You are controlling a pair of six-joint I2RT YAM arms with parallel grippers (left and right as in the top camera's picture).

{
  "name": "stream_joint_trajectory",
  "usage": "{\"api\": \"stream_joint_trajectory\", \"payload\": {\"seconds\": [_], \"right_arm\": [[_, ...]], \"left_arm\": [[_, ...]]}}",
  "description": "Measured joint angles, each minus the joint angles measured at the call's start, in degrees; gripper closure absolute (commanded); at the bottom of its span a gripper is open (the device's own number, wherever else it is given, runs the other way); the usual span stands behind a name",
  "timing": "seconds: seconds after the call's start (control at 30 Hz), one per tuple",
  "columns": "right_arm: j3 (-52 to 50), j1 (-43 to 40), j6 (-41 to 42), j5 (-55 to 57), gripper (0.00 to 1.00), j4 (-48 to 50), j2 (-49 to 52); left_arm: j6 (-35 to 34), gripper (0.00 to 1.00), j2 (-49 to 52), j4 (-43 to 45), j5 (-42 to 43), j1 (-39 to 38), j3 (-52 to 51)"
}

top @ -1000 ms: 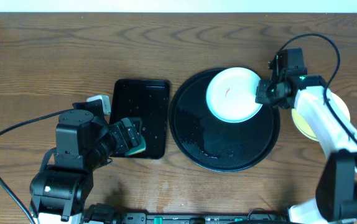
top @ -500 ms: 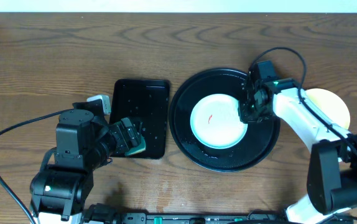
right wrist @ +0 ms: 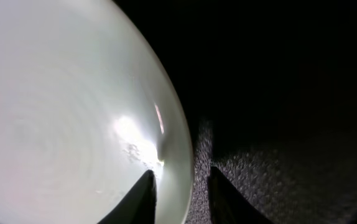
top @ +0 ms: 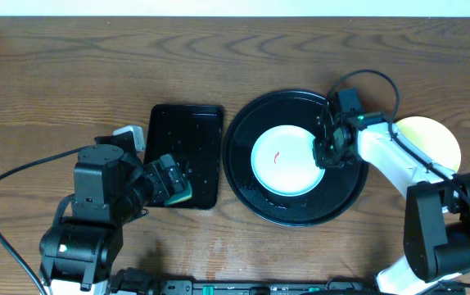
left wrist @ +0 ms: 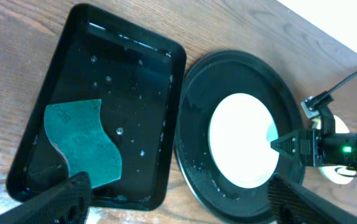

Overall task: Clean dirty plates on tray and stack at the side
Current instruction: 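Drag the pale green plate to the black tray center with right gripper, then grasp the sponge in the small black tray with the left gripper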

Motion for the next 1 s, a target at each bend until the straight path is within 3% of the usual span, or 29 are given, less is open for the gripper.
{"api": "stream_joint_trajectory", "payload": {"seconds": [0.13, 0.2, 0.33, 0.43, 0.57, 0.73, 1.0], "right_arm": [[-2.3, 0.0, 1.2, -0.7, 0.93, 2.4, -0.1], [-2.5, 0.0, 2.0, -1.0, 0.99, 3.7, -0.2], [-2.6, -0.4, 2.6, -1.5, 0.99, 5.9, -0.4], [-2.6, -0.4, 2.6, -1.5, 0.99, 6.2, -0.4], [-2.6, -0.4, 2.6, -1.5, 0.99, 6.2, -0.4], [-2.6, -0.4, 2.6, -1.5, 0.99, 6.2, -0.4], [-2.6, -0.4, 2.6, -1.5, 0.99, 6.2, -0.4]], "left_arm": [[-0.3, 0.08, 0.0, -0.7, 0.1, 0.0, 0.0], [-0.6, 0.22, 0.0, -0.8, 0.1, 0.0, 0.0], [-0.4, 0.26, 1.0, -4.3, -1.8, 0.0, 0.0], [-0.8, 0.35, 4.3, -7.7, -5.4, 0.0, 0.1], [-2.7, 0.36, 12.0, -7.6, -10.3, 0.0, 0.1], [-5.2, 0.37, 24.1, -1.9, -13.5, 0.0, 0.0], [-8.8, 0.53, 40.7, 2.7, -14.4, 0.0, -0.1]]}}
